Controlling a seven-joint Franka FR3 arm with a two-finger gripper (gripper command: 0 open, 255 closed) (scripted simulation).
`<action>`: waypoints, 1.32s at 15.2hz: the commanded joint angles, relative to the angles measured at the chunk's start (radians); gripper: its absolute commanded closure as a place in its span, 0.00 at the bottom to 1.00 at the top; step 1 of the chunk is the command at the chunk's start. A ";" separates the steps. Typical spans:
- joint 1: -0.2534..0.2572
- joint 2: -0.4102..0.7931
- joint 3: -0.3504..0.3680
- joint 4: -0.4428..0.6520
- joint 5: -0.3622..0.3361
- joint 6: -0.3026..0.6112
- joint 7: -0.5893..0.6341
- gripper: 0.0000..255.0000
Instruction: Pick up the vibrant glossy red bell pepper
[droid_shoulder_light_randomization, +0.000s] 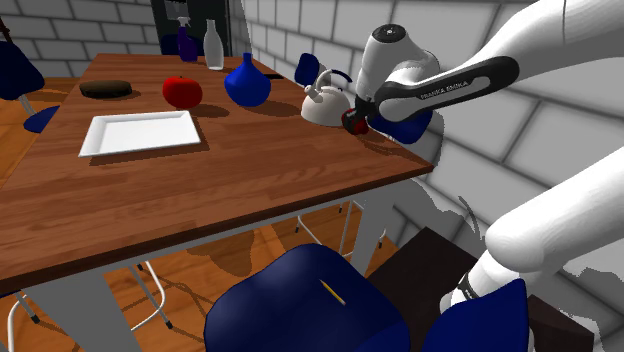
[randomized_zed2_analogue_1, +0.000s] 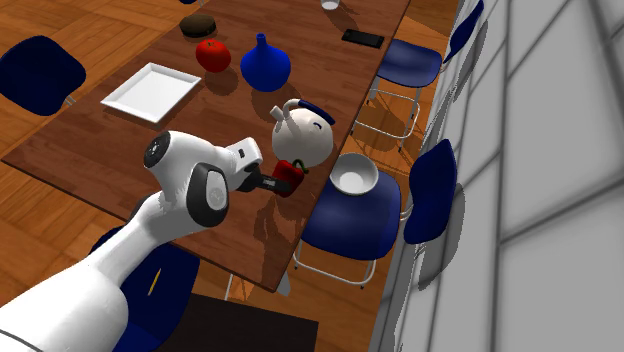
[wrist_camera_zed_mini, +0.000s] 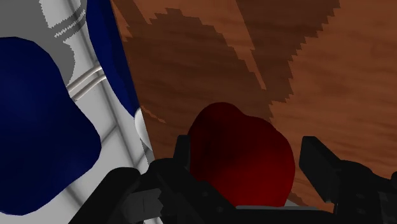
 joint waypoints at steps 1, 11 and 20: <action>0.000 0.001 0.000 -0.001 0.000 0.000 0.000 1.00; 0.014 -0.025 -0.010 0.052 0.041 -0.071 -0.052 1.00; 0.027 -0.047 -0.020 0.147 0.085 -0.177 -0.117 1.00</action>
